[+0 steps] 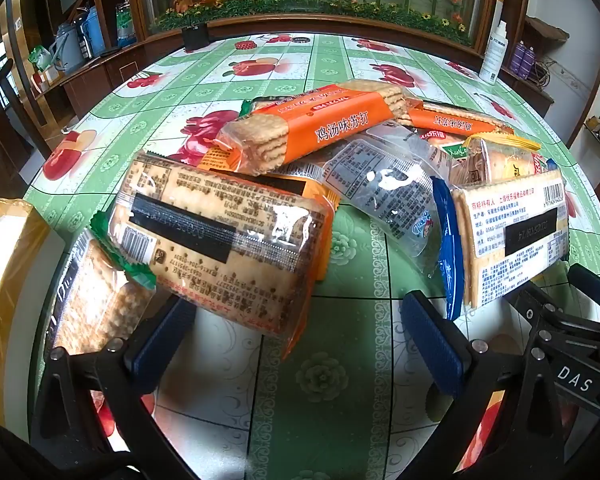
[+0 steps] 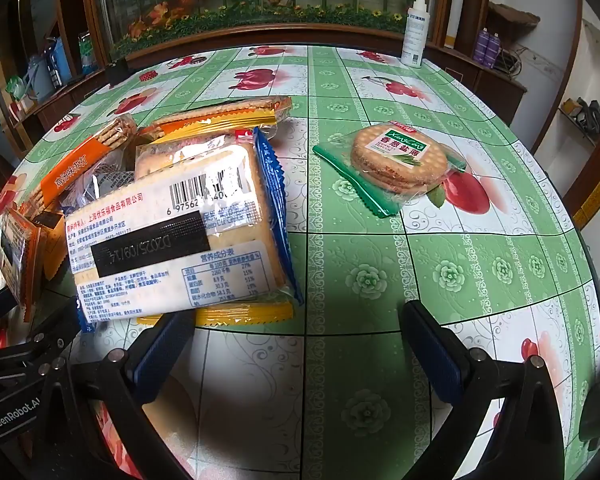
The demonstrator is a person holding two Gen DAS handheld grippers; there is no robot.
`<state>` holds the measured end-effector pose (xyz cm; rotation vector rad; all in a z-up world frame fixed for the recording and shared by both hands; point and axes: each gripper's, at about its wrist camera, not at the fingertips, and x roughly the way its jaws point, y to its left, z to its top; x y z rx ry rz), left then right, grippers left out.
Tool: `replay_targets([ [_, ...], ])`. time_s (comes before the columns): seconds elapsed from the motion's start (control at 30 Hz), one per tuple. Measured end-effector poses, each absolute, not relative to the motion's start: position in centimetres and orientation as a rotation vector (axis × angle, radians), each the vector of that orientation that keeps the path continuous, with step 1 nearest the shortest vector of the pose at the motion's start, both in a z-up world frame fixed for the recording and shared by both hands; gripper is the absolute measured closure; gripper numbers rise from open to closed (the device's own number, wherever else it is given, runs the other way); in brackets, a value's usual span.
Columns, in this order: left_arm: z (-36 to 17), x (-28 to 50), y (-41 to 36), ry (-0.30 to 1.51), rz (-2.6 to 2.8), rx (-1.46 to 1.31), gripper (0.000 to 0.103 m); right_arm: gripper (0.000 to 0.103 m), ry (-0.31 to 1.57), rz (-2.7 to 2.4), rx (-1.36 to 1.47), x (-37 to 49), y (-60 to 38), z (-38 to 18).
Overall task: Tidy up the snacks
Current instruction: 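Move both tools toward the pile of snack packs on the table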
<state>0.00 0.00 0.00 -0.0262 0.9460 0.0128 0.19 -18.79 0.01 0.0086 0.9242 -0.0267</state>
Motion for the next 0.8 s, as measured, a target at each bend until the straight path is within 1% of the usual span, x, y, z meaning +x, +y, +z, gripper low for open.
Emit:
replay_targets([
  [0.4, 0.3, -0.5, 0.1, 0.954, 0.008, -0.005, 0.000, 0.000, 0.916, -0.012, 0.014, -0.5, -19.0, 0.4],
  [0.8, 4.4, -5.2, 0.8, 0.802, -0.011, 0.031, 0.000, 0.000, 0.799, 0.004, 0.020, -4.4, -18.8, 4.8],
])
